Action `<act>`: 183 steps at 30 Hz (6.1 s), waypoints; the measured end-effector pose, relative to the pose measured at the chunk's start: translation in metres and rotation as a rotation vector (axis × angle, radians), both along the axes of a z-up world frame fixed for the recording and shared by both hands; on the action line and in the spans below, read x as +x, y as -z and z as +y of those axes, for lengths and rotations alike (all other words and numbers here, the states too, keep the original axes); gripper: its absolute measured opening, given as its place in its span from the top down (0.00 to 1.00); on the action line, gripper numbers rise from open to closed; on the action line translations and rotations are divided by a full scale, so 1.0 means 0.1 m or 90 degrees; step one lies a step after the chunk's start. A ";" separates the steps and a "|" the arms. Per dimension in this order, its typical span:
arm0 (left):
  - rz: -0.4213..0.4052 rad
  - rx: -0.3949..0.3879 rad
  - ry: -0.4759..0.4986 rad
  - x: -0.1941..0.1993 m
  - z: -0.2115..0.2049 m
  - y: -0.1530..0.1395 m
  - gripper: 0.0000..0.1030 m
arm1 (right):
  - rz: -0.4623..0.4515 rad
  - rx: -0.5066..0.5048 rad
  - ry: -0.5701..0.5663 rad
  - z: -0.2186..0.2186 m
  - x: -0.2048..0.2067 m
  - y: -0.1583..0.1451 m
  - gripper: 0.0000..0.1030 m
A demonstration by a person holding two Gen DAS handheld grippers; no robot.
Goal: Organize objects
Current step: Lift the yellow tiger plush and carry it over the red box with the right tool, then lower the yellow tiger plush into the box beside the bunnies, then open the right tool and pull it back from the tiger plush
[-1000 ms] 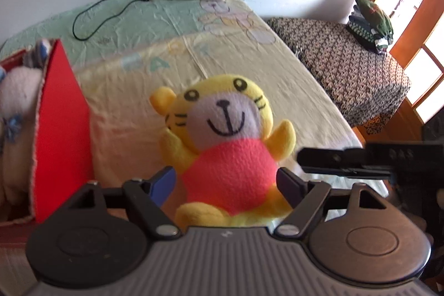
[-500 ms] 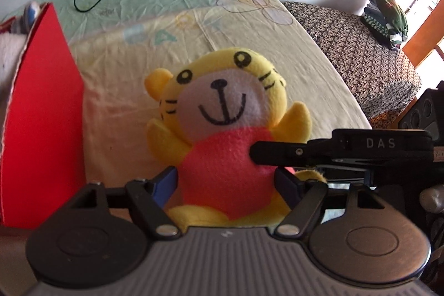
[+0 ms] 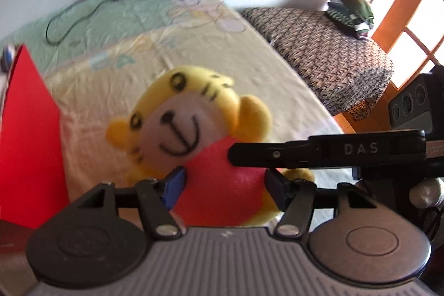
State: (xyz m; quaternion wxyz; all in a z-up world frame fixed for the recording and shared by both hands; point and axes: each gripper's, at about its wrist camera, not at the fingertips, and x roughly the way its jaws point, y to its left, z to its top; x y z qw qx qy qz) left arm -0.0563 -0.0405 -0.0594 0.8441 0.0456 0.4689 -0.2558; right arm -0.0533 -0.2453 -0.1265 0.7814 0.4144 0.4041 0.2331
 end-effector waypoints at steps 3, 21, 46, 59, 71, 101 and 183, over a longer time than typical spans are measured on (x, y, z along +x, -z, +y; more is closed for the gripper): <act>-0.022 0.003 0.005 -0.07 -0.03 -0.05 0.37 | -0.034 -0.027 0.001 0.04 -0.03 -0.11 0.66; 0.070 -0.036 -0.042 -0.12 0.31 0.28 0.17 | 0.006 -0.088 -0.002 0.23 -0.12 0.03 0.41; -0.178 -0.067 -0.026 -0.61 0.51 -0.65 0.26 | -0.148 0.008 -0.014 0.44 -0.36 -0.67 0.57; -0.266 -0.064 -0.020 -0.63 1.49 -1.03 0.26 | -0.225 0.042 0.001 1.29 -0.29 -1.03 0.56; -0.268 -0.042 -0.023 -0.27 2.28 -0.95 0.26 | -0.253 0.025 0.025 2.15 -0.06 -0.98 0.56; -0.189 0.002 -0.032 0.10 2.90 -0.52 0.33 | -0.203 -0.211 0.072 2.80 -0.01 -0.89 0.74; -0.103 0.286 -0.466 -0.37 1.68 -0.82 0.11 | -0.182 -0.380 -0.020 1.59 -0.30 -1.12 0.56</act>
